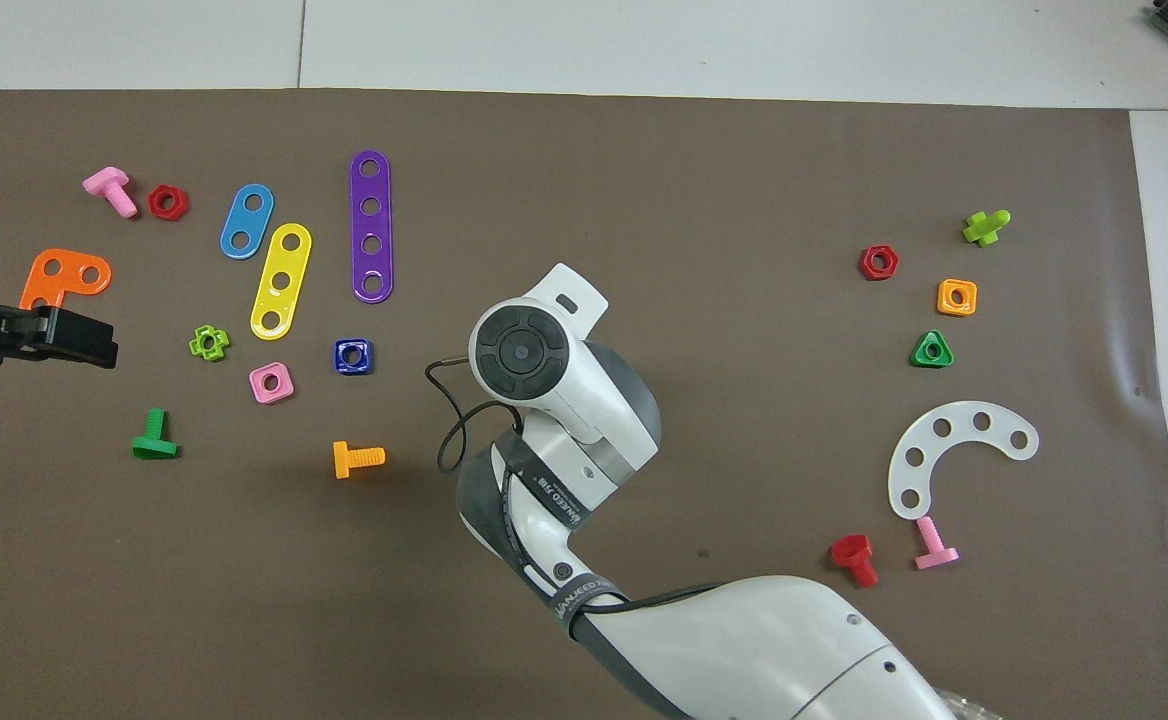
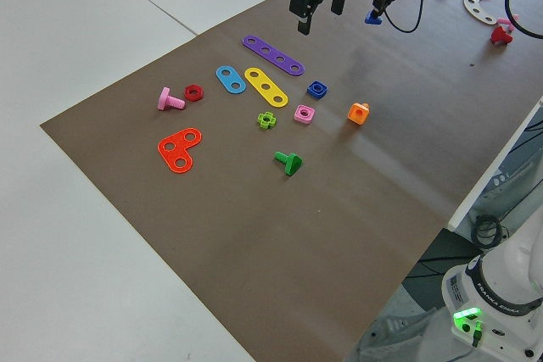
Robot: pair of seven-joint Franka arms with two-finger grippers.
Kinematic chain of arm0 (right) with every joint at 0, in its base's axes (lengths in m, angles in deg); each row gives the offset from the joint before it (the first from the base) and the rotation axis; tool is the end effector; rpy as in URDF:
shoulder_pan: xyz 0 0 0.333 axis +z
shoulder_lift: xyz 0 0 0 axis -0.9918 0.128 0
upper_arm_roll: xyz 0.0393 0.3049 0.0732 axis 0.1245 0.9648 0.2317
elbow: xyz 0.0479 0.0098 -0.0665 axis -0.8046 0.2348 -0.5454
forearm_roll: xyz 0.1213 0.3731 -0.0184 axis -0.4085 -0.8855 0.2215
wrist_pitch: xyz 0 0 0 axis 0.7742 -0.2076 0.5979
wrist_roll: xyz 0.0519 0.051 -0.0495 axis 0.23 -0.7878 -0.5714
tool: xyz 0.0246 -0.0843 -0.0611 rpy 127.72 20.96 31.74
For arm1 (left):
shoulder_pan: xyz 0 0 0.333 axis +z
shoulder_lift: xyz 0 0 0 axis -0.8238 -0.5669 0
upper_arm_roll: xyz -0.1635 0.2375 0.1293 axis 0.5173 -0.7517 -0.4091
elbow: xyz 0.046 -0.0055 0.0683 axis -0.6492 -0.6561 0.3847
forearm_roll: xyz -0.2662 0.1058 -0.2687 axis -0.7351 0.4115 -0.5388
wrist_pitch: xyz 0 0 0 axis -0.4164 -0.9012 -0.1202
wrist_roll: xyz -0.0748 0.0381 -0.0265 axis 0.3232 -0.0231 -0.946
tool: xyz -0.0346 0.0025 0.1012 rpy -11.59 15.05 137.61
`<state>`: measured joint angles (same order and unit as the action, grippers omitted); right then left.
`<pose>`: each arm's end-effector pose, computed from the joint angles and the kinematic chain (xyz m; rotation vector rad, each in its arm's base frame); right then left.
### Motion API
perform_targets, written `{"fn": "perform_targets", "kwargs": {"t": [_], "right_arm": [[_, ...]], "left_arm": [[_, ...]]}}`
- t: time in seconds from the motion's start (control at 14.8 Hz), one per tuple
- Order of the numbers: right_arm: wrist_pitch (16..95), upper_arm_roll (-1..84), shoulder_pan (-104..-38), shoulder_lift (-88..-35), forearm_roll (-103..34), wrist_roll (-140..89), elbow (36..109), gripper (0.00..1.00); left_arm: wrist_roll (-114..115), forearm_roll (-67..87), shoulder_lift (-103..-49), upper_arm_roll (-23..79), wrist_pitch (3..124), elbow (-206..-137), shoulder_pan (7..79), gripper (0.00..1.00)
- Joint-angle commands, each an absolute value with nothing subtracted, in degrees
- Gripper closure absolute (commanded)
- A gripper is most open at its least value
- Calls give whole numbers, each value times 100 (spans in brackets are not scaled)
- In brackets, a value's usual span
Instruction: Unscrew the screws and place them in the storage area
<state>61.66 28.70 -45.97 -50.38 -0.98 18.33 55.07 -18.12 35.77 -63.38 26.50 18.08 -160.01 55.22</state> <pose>0.5987 0.3736 0.4203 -3.0936 0.0633 -0.3116 0.5417 -0.0168 0.5865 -3.1304 0.1359 0.0729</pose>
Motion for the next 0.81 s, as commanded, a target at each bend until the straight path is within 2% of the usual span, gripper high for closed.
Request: {"fn": "perform_targets", "kwargs": {"t": [0.0, 0.14, 0.41, 0.54, 0.75], "right_arm": [[5987, 2971, -5379, -6058, -117, 1172, 6432, 100], [5934, 2971, -6003, -6463, -143, 444, 6977, 100], [6126, 2971, -7058, -6693, -784, -1042, 7689, 100], [6625, 2971, -7420, -6807, -1065, -1553, 8330, 100], [7408, 2971, -7587, -6826, -1137, -1818, 9043, 100]], "left_arm": [[-1789, 3669, -6313, 2660, 2005, -16107, 5546, 0], [-1771, 3669, -6313, 2652, 1979, -16081, 5546, 0], [-1745, 3669, -6313, 2643, 1979, -16080, 5564, 0], [-1745, 3669, -6313, 2634, 1979, -16080, 5564, 0], [-1745, 3669, -6313, 2634, 1970, -16080, 5555, 0]]}}
